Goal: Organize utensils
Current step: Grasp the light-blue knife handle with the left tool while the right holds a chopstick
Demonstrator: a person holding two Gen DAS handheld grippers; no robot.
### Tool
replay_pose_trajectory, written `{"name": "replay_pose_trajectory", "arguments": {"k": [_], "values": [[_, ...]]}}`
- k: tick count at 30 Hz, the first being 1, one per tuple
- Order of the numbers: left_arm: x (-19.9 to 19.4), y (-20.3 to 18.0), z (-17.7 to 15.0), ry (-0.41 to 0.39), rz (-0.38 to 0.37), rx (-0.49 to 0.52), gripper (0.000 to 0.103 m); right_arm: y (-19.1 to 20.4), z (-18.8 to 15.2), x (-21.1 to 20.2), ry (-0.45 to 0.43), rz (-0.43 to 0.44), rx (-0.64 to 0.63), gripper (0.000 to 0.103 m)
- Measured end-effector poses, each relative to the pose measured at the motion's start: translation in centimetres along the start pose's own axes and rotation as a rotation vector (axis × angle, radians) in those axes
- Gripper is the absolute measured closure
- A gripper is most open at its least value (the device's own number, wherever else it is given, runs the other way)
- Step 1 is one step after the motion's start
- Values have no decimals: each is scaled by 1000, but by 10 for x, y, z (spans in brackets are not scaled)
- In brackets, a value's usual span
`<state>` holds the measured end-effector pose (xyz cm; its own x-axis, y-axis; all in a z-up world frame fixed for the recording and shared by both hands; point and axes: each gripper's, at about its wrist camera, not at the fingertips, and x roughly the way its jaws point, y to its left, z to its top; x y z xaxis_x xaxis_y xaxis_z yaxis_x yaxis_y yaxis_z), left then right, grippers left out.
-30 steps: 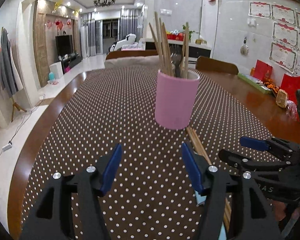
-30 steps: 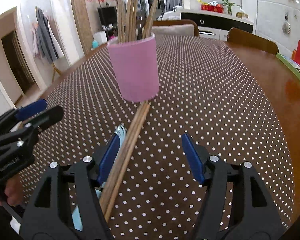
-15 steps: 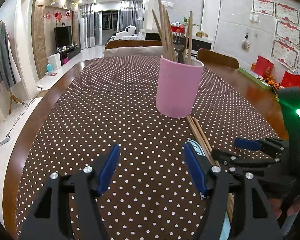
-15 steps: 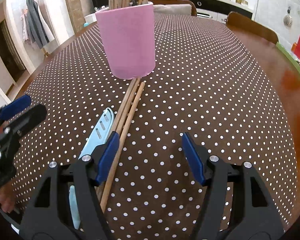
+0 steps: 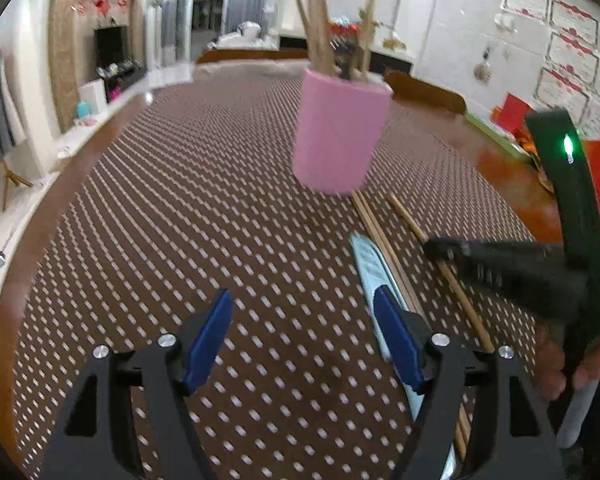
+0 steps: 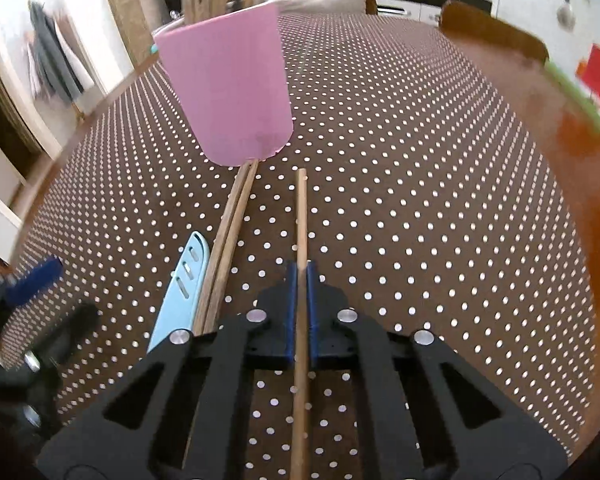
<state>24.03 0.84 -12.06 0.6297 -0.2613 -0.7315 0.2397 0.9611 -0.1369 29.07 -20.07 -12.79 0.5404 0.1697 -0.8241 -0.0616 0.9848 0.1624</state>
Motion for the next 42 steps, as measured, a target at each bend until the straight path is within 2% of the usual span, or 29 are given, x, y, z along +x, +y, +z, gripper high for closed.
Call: {"name": "replay_pose_trajectory", "arguments": {"k": [4,9,13,20,23,29,31,34,38,39,40,41,42], "values": [[5,-9,-15,79,-50,22,31,-13,-3,-5,20,37,47,98],[3,-26,-23,96,-61,69,30,-23,-20,-17,30,83,64,98],[10,-40,-22,102,24,114,30,-20,-39,-29,31,102,69,98],[21,-46,-11,127,50,84,29,-33,-69,-59,18,121,79,98],[24,-50,-10,137,87,94,24,-42,-68,-67,10,126,83,98],[32,-44,1,178,112,38,23,-58,-72,-76,4,135,84,97],[33,-42,4,198,113,17,23,-50,-67,-76,7,136,82,98],[36,-41,4,242,177,14,25,-47,-67,-73,15,137,82,98],[34,-42,2,231,185,20,25,-43,-60,-64,17,137,84,98],[34,-43,3,225,185,18,27,-44,-60,-64,19,137,85,98],[32,-44,4,207,180,26,41,-42,-59,-60,20,136,85,98],[31,-46,5,194,186,33,65,-41,-58,-58,21,137,84,98],[30,-47,6,180,202,32,72,-40,-57,-58,20,139,80,98]]}}
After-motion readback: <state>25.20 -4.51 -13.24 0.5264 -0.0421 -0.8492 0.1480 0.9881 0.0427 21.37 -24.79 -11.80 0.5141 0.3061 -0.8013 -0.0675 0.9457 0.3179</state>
